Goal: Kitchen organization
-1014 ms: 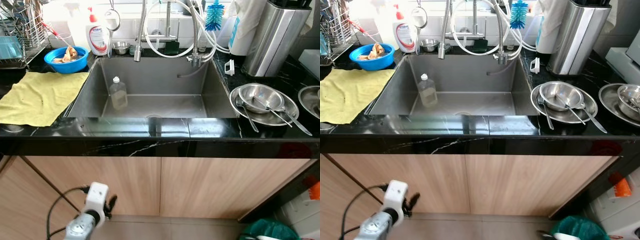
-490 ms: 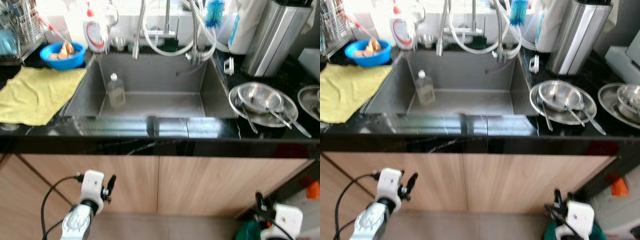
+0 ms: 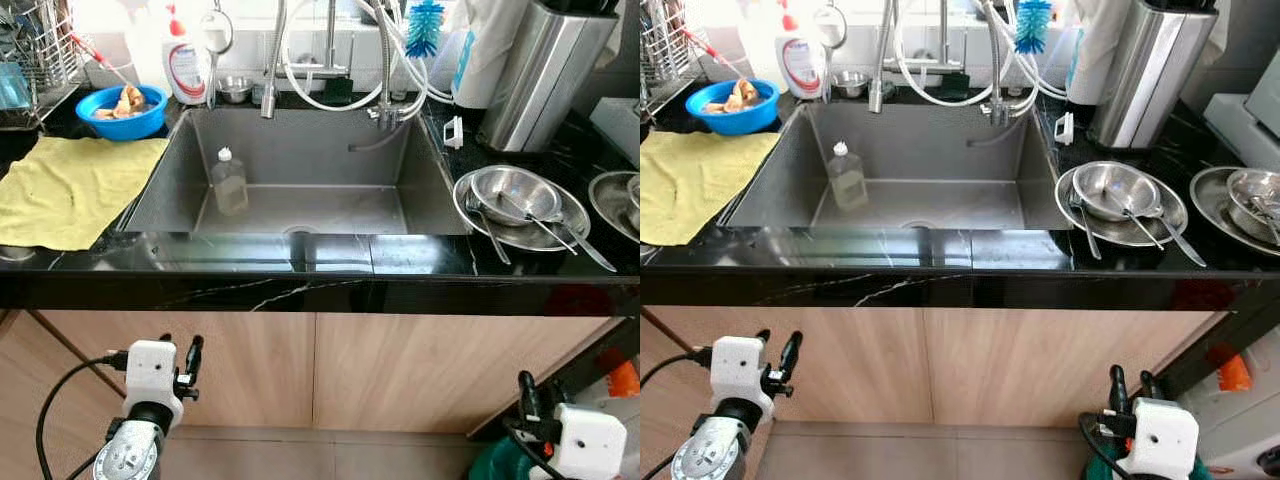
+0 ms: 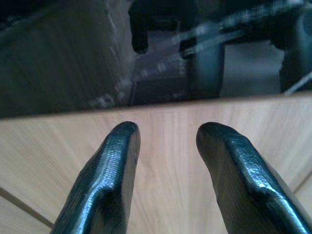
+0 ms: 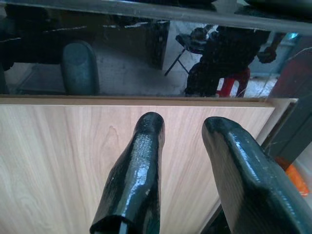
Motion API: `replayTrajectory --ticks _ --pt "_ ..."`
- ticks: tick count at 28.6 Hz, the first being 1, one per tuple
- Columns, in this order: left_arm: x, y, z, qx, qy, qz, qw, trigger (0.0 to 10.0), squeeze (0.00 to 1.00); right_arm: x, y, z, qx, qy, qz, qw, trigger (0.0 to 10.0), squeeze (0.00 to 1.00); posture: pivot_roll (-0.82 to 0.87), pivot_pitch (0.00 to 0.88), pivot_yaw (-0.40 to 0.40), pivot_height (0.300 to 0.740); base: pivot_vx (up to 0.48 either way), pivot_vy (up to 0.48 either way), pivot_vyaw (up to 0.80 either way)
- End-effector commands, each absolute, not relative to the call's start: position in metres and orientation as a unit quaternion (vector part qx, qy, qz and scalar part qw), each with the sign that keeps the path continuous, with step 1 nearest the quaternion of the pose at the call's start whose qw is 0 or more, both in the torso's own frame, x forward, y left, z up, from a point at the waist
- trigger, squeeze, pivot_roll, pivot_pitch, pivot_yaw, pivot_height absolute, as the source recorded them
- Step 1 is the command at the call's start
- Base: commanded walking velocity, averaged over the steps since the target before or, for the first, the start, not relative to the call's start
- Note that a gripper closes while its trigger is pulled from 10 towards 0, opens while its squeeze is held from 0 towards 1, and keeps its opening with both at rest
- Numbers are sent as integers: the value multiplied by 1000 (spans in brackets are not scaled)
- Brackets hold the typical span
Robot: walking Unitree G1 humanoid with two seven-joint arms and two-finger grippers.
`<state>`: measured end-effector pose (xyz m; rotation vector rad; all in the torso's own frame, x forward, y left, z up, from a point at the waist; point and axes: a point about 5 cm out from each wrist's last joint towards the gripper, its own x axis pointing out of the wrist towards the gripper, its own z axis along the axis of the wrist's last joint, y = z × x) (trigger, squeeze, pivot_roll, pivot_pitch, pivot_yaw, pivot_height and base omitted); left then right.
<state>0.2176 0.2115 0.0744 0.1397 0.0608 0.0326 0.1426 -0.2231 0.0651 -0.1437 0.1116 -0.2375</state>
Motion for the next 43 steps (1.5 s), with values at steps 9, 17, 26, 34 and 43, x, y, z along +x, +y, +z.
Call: replayTrajectory --ticks 9,17,26,34,43 --pt "236 206 126 78 -52 34 995 10000 0 159 -224 99 -81 14 -141 987 10000 0 -58 0 8 740 0 0 0" --pt "267 199 163 36 -107 34 993 10000 0 182 -211 125 -93 -39 -124 987 10000 0 -73 0 19 740 0 0 0" --pt "294 176 179 15 -137 5 990 10000 0 195 -208 133 -90 -57 -130 986 10000 0 -88 0 18 740 0 0 0" --pt "316 131 183 -32 -151 -63 986 10000 0 213 -201 143 -69 -86 -116 987 10000 1000 -103 0 25 740 0 0 0" --pt "319 122 181 -26 -152 -96 983 10000 0 215 -202 146 -61 -93 -132 985 10000 0 -103 0 32 740 0 0 0"
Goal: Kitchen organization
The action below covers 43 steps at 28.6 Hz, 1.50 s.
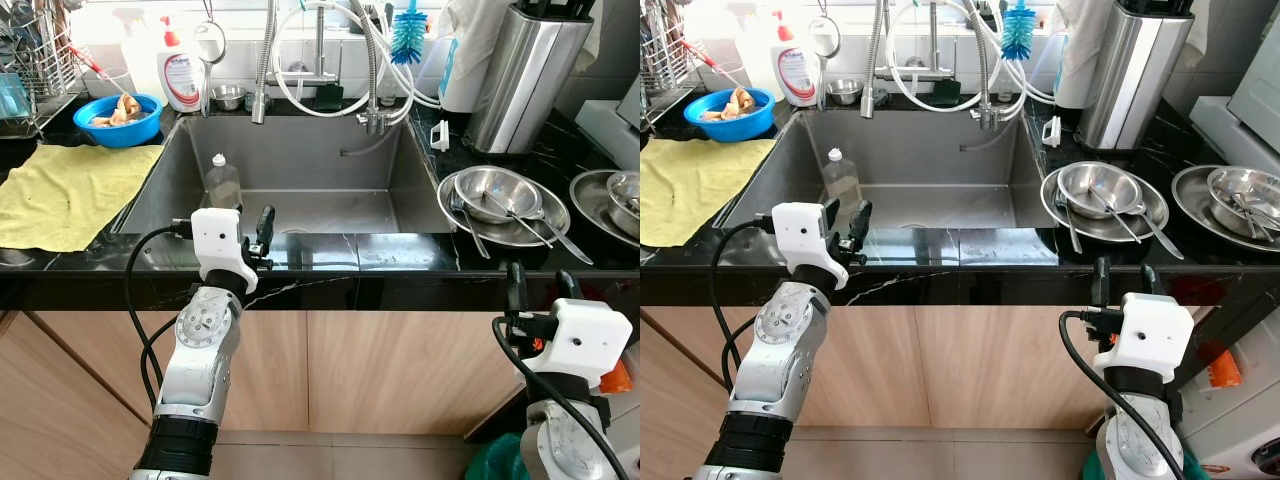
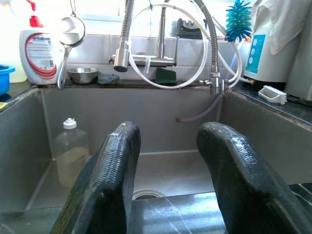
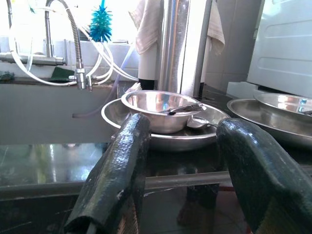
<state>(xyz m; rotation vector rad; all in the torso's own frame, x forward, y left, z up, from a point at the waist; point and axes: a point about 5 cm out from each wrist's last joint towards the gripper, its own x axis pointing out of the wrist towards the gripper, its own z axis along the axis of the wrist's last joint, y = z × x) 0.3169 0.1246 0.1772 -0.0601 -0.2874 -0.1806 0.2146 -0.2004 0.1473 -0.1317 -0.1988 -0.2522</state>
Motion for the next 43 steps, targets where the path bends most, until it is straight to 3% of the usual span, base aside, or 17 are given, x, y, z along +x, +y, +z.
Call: replayTrajectory --ticks 1,3,4,19,20,43 --pt "319 122 181 -26 -153 -97 983 10000 0 215 -202 146 -61 -93 -133 985 10000 0 -103 0 32 740 0 0 0" --pt "319 121 180 -30 -153 -100 983 10000 0 216 -202 145 -59 -93 -127 986 10000 0 -98 0 32 740 0 0 0" --pt "318 119 179 -33 -152 -103 982 10000 0 217 -201 144 -54 -95 -123 986 10000 1000 -98 0 33 740 0 0 0" --pt "316 115 179 -43 -153 -117 980 10000 0 230 -204 152 -47 -111 -124 985 10000 1000 -93 0 32 740 0 0 0" --pt "316 115 180 -43 -155 -118 980 10000 0 230 -204 151 -49 -108 -128 985 10000 0 -84 0 35 740 0 0 0" --pt "314 111 183 -45 -160 -127 978 10000 0 232 -211 152 -54 -107 -148 982 10000 0 -79 0 35 740 0 0 0"
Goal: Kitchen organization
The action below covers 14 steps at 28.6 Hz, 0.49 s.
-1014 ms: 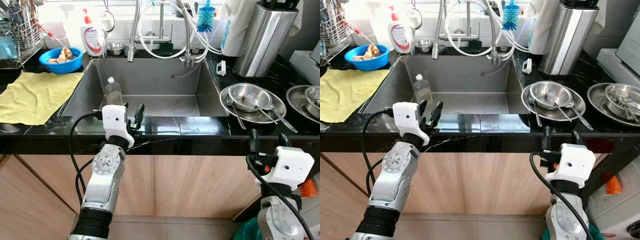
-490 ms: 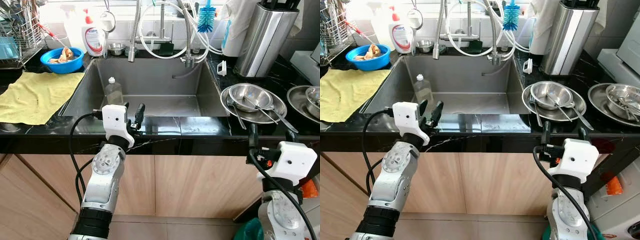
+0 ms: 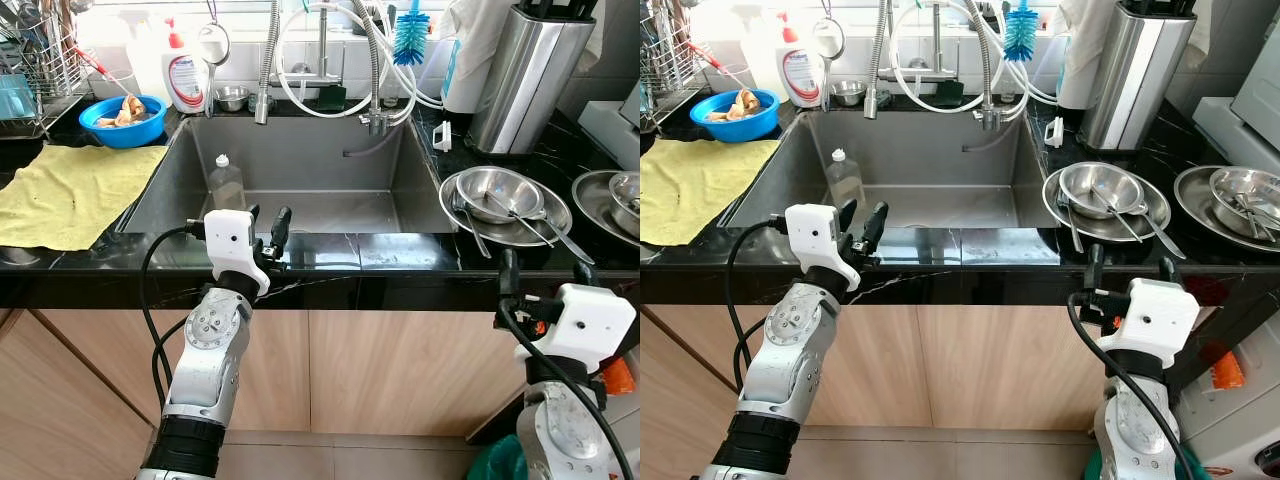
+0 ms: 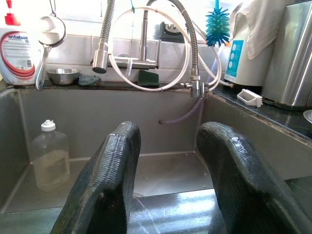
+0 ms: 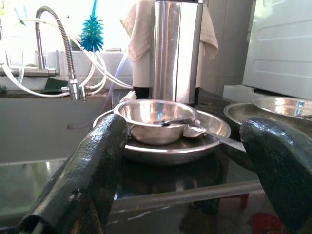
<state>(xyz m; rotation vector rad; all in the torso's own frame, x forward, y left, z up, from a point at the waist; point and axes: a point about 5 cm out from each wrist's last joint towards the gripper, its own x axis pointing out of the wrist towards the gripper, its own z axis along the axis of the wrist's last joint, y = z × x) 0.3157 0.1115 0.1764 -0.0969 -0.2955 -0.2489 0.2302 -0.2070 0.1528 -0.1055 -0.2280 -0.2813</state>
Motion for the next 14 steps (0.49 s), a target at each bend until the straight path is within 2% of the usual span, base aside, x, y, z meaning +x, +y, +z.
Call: replayTrajectory --ticks 1,8,14 --pt "314 111 183 -45 -160 -127 978 10000 0 233 -212 152 -54 -106 -149 982 10000 0 -79 0 35 740 0 0 0" --pt "314 110 184 -45 -160 -128 978 10000 0 249 -221 156 -44 -109 -151 981 10000 0 -80 0 39 740 0 0 0" --pt "312 107 184 -49 -161 -130 977 10000 0 266 -215 160 -25 -117 -136 983 10000 0 -64 0 36 740 0 0 0"
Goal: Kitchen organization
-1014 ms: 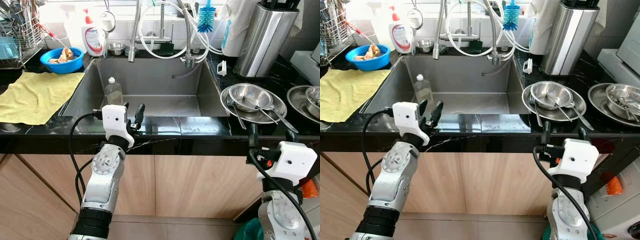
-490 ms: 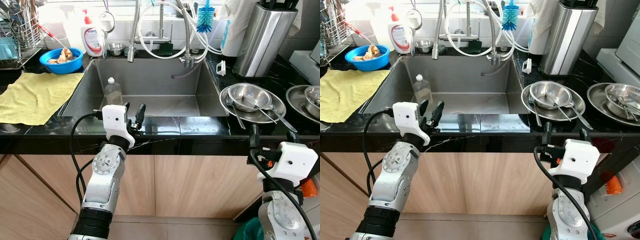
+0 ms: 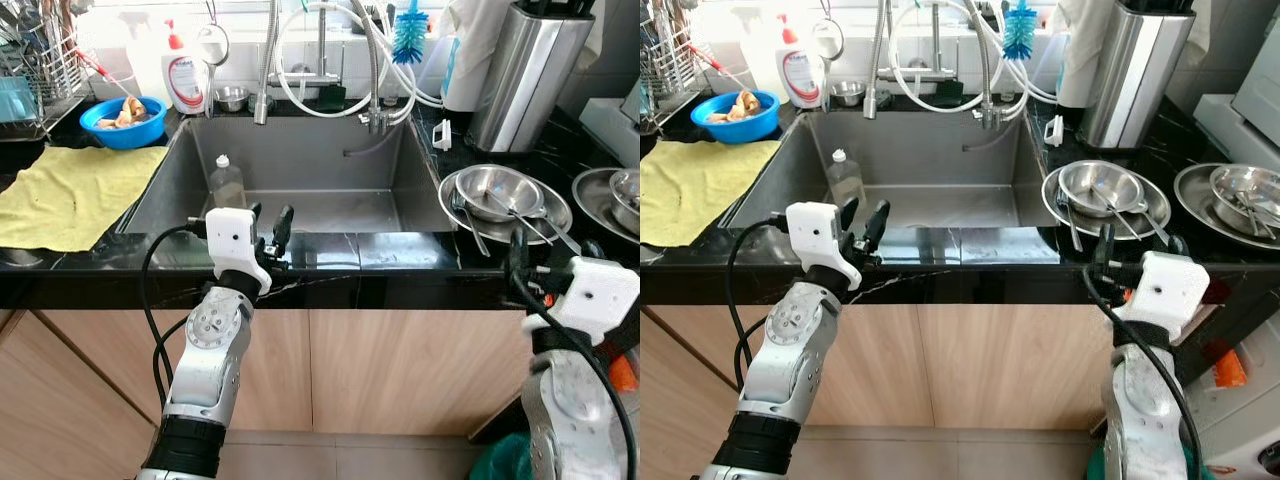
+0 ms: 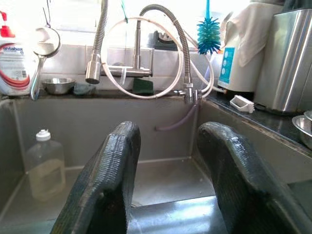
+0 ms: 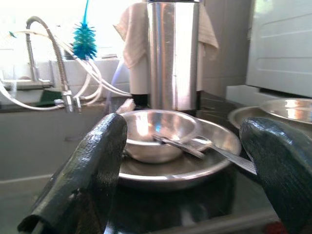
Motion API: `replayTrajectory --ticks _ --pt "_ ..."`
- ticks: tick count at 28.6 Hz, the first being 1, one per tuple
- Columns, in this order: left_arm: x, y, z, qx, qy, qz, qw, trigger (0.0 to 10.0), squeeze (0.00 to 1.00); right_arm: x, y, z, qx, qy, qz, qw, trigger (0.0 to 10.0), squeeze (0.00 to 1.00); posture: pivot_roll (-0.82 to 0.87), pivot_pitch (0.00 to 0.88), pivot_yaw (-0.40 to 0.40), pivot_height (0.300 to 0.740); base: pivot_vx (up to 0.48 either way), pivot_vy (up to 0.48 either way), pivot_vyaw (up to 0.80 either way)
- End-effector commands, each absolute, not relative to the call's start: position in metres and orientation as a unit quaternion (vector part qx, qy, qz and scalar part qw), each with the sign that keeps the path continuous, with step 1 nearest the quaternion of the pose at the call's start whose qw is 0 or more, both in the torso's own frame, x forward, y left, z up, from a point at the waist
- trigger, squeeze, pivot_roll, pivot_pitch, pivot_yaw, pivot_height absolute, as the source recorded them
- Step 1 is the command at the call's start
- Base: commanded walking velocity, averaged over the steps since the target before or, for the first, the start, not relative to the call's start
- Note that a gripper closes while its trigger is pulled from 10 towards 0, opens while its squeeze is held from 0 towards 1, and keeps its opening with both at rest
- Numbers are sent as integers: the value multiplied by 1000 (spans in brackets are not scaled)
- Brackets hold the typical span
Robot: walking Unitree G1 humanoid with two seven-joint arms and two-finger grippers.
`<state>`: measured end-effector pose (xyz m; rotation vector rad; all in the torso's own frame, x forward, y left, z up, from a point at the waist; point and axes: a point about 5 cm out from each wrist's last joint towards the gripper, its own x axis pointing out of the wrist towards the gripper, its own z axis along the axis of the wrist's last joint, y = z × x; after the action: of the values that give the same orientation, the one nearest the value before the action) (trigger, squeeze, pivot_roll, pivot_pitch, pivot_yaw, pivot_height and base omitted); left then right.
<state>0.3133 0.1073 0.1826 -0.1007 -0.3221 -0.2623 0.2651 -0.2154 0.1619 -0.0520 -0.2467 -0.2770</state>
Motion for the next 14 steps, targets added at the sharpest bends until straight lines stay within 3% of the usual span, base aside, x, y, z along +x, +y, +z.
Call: replayTrajectory --ticks 1,14 --pt "312 107 184 -49 -161 -130 977 10000 0 267 -214 160 -24 -117 -134 984 10000 0 -64 0 36 740 0 0 0" --pt "311 107 183 -54 -156 -128 978 10000 0 275 -219 153 -13 -97 -146 984 10000 0 -62 0 37 740 0 0 0"
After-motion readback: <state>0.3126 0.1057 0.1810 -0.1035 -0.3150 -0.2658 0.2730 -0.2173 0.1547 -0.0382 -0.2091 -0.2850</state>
